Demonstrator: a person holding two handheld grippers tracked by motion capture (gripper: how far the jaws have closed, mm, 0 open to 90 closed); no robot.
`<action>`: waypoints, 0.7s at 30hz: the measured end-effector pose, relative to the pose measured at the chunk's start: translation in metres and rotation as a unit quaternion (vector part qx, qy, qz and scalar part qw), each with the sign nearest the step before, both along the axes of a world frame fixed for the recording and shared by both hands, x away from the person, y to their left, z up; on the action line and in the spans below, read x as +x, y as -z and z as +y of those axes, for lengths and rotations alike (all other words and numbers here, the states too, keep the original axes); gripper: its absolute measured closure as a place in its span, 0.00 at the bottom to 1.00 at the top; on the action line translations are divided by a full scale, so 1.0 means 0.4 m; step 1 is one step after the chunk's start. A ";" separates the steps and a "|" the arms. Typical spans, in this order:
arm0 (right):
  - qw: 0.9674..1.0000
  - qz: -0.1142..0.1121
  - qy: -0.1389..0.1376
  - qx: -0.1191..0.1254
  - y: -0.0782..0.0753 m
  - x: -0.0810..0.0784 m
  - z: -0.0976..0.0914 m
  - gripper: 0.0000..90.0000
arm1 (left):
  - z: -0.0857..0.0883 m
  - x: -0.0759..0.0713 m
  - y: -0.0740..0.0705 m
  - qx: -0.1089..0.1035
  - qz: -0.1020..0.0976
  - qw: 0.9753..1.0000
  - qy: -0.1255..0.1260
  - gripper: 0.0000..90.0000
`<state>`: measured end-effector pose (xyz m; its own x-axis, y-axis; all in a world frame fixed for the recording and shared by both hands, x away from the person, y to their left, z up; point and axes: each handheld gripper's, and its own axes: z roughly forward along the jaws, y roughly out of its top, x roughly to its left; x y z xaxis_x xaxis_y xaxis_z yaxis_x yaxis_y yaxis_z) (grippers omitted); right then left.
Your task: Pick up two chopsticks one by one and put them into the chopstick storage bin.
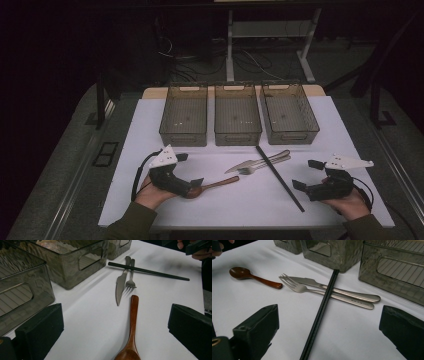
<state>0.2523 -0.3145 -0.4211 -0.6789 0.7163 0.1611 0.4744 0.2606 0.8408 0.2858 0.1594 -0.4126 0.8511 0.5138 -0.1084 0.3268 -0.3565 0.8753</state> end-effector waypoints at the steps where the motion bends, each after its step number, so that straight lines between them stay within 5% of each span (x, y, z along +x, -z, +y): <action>1: 1.000 0.000 0.001 0.000 -0.001 0.000 0.000 0.02 | 0.001 -0.001 0.000 -0.001 0.001 1.000 -0.001 0.00; 21: 1.000 0.005 0.010 -0.005 -0.017 0.009 0.009 0.02 | 0.003 -0.013 0.009 -0.005 0.003 1.000 -0.001 0.00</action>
